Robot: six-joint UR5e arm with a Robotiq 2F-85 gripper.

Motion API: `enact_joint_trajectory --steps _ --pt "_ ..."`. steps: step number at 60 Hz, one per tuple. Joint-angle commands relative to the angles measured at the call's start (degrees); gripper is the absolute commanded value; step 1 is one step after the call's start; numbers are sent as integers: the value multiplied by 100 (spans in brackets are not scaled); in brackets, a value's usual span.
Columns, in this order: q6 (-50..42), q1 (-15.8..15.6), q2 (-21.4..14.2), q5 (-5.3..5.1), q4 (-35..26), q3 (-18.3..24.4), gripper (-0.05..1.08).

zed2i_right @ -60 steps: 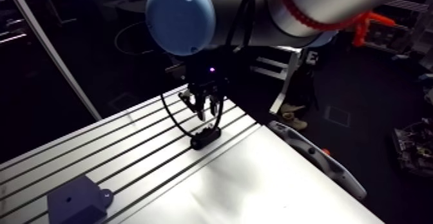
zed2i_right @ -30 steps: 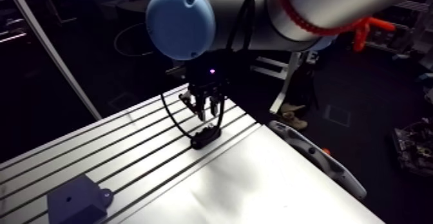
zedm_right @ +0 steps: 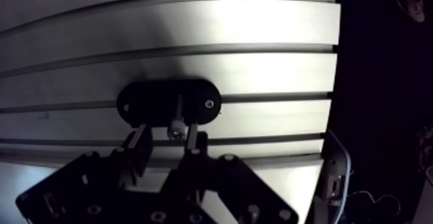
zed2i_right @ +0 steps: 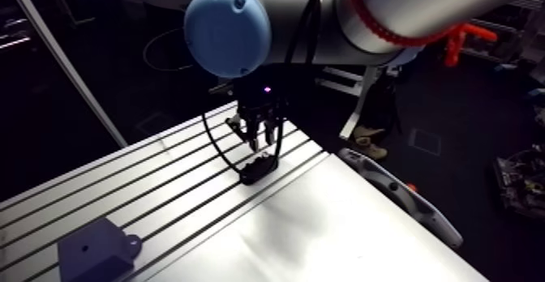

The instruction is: Pick up the M10 bolt and insert it into the hole until fully seated.

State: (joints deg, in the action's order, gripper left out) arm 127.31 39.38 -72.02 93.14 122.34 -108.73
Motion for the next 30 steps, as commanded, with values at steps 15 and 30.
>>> enact_joint_trajectory --steps 15,30 --pt "-8 0 104 7 5 14 58" --pt "-17 0 114 7 14 4 58"
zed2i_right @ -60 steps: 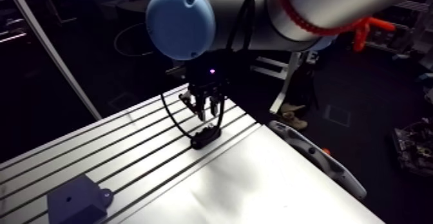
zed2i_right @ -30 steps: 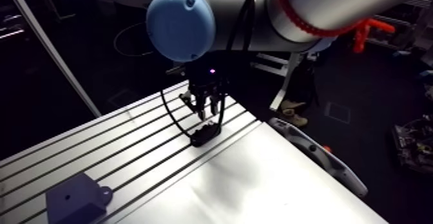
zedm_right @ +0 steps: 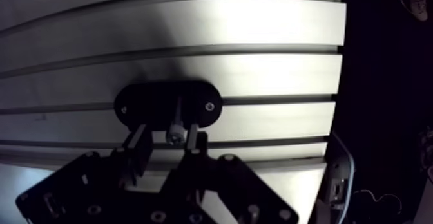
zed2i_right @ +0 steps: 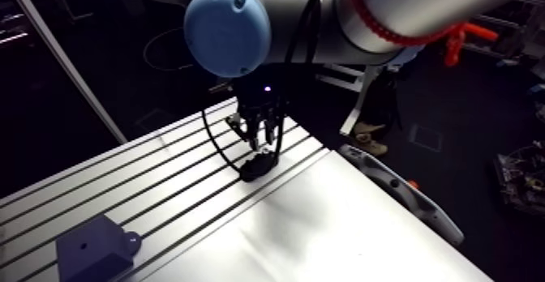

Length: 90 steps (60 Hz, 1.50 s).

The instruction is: Pick up the M10 bolt and insert it into the hole until fully seated.

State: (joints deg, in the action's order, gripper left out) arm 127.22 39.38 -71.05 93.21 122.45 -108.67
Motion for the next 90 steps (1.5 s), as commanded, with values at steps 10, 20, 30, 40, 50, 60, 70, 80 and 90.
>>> enact_joint_trajectory --steps 10,20,30,40,50,60,70,80,90 --pt "-1 0 26 0 3 -1 58" --pt "0 0 34 0 -6 -18 58" --pt "-7 0 44 9 -6 -28 58" --pt "0 9 44 9 -6 -29 58" --pt "-8 18 44 9 -6 -28 58" --pt "-8 34 44 9 -6 -37 58" --pt "-8 35 44 9 -6 -28 58" --pt "-8 35 44 9 -6 -37 58" --pt "-8 35 52 9 -6 -37 58"
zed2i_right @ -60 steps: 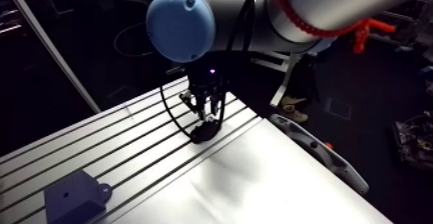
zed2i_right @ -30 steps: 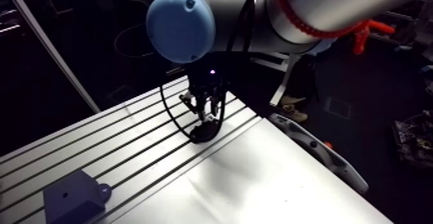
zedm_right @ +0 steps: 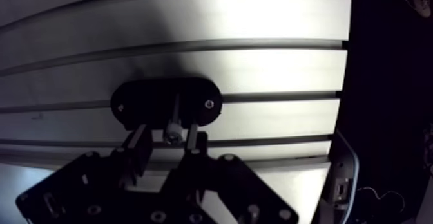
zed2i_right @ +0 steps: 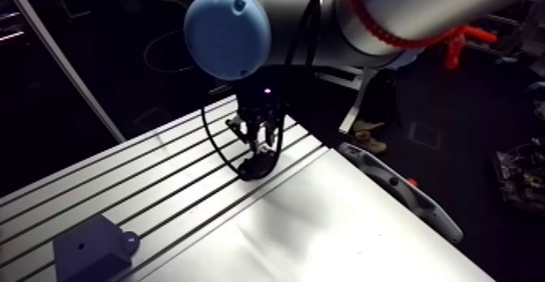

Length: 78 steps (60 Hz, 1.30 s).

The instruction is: Pick up the M10 bolt and insert it into the hole until fully seated.

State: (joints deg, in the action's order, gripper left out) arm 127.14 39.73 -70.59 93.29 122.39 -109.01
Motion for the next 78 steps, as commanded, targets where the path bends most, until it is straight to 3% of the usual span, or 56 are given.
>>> enact_joint_trajectory --steps 1,63,78 --pt "0 1 6 0 0 -2 58" --pt "-8 -8 85 9 0 17 68" --pt "-1 -8 112 61 0 6 71"
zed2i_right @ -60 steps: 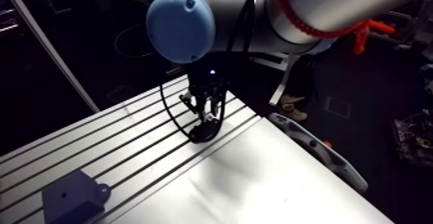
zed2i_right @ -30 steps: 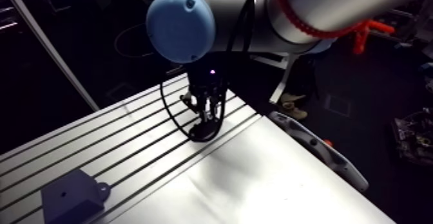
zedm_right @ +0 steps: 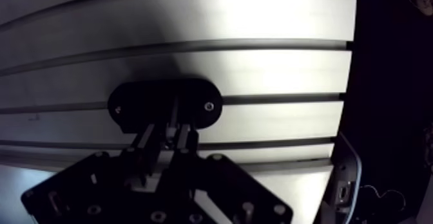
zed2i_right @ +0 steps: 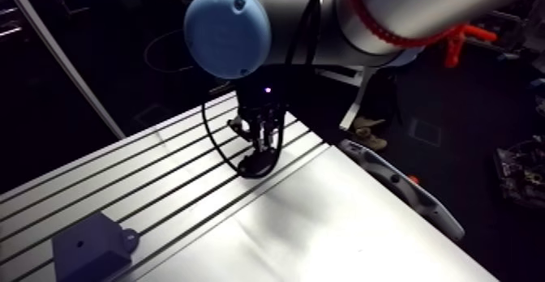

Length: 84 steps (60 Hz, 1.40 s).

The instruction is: Pick up the M10 bolt and insert it into the hole until fully seated.

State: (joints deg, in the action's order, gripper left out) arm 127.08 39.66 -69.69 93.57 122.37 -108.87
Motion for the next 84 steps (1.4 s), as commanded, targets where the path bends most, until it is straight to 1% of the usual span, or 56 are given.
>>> enact_joint_trajectory --steps 1,7,13,30,34,36,41,44,49,50,51,52,53,54,55,57,58,59,60,61,62,63,64,65,66,67,69,75,77,78,79,84 --pt "-2 -1 22 41 2 -8 71" --pt "-3 -1 22 43 2 -8 71" --pt "-3 -1 13 59 2 1 74" --pt "-3 7 -57 78 -5 62 88" --pt "13 7 -74 54 -7 79 91" --pt "14 7 -82 2 -15 88 93" --pt "6 0 -114 -26 -16 89 95" --pt "6 -1 -174 -60 -16 89 98" --pt "6 -10 -221 -79 -16 88 99" --pt "6 -10 -238 -110 -16 89 100" --pt "6 -10 -238 -110 -16 89 100" --pt "6 -10 -256 -152 -16 96 101" --pt "6 -10 -256 -152 -16 96 101" --pt "-2 -10 -281 -196 -23 112 102" --pt "-2 -10 -281 -196 -23 112 102" --pt "-3 -3 -301 -291 -24 131 103" --pt "-3 -3 -301 -291 -24 131 103" --pt "-11 -2 -310 -336 -24 140 103" --pt "-11 -2 -310 -336 -24 140 103" --pt "-12 -1 -349 -380 -24 149 104" --pt "-12 -1 -349 -380 -24 149 104" --pt "-19 -9 -385 -417 -24 165 104" --pt "-19 -9 -385 -417 -24 165 104" --pt "-28 -10 -420 -452 -32 175 104" --pt "-28 -10 -420 -452 -32 175 104" --pt "-37 -10 -448 -480 -33 184 105" --pt "-45 -18 -482 -499 -48 200 105" --pt "-81 -50 -598 -518 -133 278 107" --pt "-106 -125 -642 -576 -220 323 107" --pt "-106 -125 -642 -576 -220 323 107" --pt "-138 -154 -675 -603 -248 333 108" --pt "-192 -230 -738 -640 -261 342 108"
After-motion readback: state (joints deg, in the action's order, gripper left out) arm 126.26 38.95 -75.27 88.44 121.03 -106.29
